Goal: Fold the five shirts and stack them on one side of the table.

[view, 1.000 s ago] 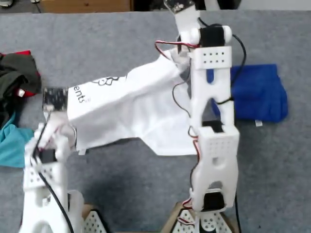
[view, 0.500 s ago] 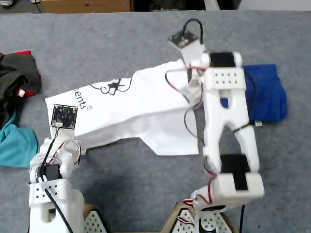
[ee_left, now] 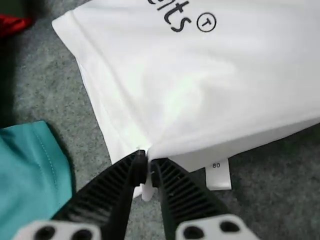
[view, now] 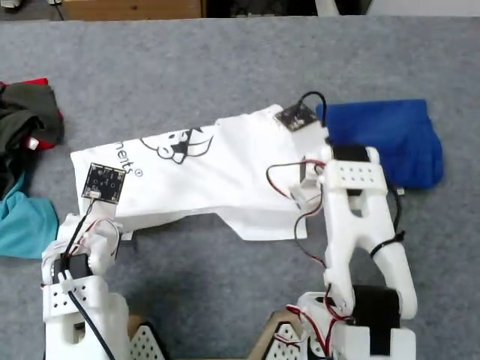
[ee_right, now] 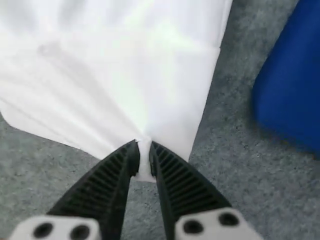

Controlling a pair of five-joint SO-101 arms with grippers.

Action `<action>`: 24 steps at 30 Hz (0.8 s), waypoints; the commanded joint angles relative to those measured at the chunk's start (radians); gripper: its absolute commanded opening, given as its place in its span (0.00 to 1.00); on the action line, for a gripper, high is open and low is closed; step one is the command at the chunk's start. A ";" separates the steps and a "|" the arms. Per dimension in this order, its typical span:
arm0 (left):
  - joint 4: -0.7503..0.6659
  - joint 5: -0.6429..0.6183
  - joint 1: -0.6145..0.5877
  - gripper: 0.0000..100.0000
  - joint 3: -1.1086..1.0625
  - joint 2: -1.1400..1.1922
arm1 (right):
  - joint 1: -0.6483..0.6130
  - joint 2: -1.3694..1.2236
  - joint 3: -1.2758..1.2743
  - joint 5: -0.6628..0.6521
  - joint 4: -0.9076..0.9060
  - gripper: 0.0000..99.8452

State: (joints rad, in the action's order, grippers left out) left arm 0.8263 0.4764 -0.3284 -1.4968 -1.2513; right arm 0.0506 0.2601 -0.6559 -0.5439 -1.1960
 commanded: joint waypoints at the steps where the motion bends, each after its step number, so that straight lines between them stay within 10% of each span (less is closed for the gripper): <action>1: 0.002 0.011 -0.016 0.03 -0.002 -0.011 | 0.020 0.056 -0.035 -0.005 0.020 0.01; 14: 0.003 0.066 -0.019 0.04 -0.010 -0.011 | -0.046 0.062 -0.091 -0.005 0.081 0.02; 24: 0.215 0.066 -0.101 0.29 0.174 -0.018 | -0.061 0.068 0.016 0.002 -0.063 0.28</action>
State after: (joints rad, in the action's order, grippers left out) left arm 0.9782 0.5317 -0.4081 -1.4415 -1.2543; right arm 0.0031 0.2938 -0.7281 -0.5439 -1.2190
